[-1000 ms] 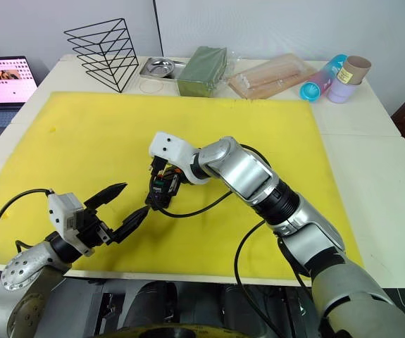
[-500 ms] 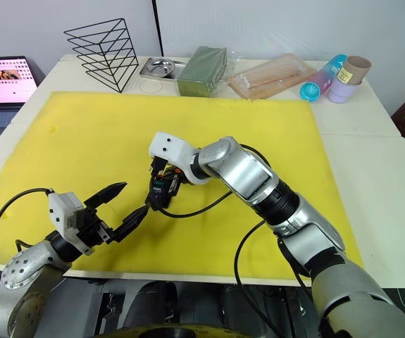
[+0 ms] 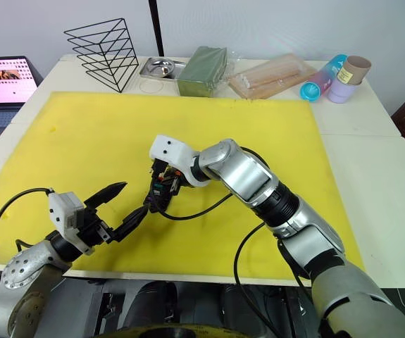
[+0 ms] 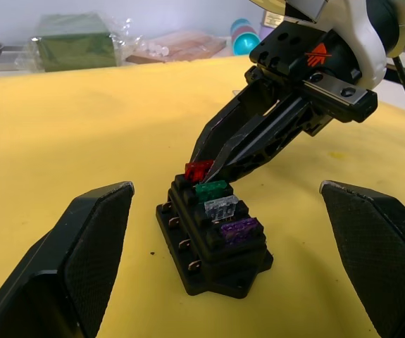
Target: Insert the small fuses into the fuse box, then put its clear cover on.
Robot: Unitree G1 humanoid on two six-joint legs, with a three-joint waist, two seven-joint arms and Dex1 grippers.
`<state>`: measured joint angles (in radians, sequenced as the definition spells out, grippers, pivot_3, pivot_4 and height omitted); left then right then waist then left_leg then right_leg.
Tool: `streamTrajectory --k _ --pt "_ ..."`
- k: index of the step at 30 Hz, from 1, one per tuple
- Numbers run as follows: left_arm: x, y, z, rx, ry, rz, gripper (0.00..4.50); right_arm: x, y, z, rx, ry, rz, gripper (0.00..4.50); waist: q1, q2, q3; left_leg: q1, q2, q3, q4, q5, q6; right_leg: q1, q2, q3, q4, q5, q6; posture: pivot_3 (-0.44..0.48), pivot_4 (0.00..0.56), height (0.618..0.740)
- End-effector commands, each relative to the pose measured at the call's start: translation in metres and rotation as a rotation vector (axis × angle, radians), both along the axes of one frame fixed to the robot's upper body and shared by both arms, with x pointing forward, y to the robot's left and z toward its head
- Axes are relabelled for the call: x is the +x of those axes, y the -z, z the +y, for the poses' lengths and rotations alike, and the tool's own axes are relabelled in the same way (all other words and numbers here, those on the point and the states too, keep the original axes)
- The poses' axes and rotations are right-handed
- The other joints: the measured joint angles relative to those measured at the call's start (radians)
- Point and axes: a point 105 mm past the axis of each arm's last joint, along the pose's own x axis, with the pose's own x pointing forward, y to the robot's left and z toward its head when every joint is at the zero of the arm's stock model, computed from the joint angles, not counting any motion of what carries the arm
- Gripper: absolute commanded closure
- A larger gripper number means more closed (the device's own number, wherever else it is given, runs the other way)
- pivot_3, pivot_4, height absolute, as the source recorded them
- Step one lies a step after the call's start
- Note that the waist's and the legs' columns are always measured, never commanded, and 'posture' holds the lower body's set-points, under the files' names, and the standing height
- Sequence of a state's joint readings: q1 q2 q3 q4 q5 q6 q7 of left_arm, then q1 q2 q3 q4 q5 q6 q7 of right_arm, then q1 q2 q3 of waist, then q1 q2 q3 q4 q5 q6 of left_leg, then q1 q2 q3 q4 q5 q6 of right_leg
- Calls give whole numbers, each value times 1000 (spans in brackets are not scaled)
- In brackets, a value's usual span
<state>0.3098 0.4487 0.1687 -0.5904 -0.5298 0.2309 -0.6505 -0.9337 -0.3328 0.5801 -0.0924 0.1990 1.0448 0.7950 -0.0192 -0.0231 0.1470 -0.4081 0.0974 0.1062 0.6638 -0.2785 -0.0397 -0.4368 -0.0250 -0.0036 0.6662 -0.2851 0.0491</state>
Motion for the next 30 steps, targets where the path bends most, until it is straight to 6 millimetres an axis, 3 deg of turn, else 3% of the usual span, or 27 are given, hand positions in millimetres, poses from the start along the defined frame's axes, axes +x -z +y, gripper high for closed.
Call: streamTrajectory --k 1,30 --pt "-1 -4 -3 3 13 -27 0 -1 -8 4 26 -22 -14 3569 0 0 0 0 0 0 0 0 0 0 0 0 0 0 0 0 150 740" --pt "-3 -1 -3 13 24 -24 0 -6 -35 5 145 -67 3 3569 1 0 0 0 0 0 0 0 0 0 0 0 0 0 0 0 150 740"
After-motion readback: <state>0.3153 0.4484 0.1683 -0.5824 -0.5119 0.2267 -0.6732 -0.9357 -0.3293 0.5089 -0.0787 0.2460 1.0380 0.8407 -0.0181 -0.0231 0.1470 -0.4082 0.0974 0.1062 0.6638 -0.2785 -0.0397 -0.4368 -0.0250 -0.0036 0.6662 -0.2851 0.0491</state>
